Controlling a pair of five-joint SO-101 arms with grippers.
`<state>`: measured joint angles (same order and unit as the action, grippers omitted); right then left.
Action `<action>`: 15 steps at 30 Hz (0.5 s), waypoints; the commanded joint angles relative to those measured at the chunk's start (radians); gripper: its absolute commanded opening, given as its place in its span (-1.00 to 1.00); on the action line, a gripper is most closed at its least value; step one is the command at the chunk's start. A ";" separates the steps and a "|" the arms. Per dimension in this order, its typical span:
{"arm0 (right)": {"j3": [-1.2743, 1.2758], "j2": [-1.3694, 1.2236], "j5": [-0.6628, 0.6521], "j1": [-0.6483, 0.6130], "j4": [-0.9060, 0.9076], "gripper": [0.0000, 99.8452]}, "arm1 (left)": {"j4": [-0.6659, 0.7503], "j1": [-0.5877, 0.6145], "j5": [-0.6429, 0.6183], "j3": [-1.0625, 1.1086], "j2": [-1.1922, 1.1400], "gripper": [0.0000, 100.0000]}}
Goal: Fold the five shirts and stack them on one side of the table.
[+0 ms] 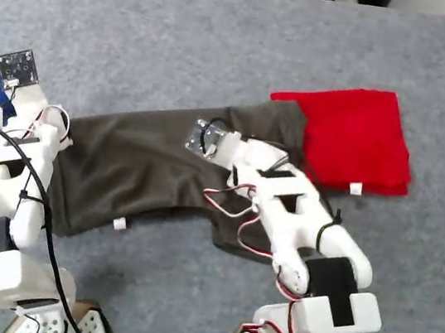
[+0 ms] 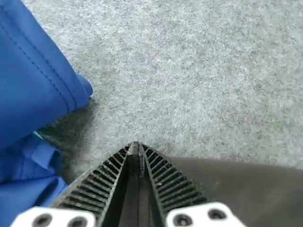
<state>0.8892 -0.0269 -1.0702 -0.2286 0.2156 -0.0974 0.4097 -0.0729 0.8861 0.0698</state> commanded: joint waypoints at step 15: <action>-0.015 -0.001 -0.003 0.020 -0.014 -0.98 | 0.020 -0.004 0.012 -0.016 0.002 -0.94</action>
<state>0.8892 -0.0269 -1.0702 -0.2286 0.2156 -0.0974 0.4097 -0.0729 0.8861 0.0667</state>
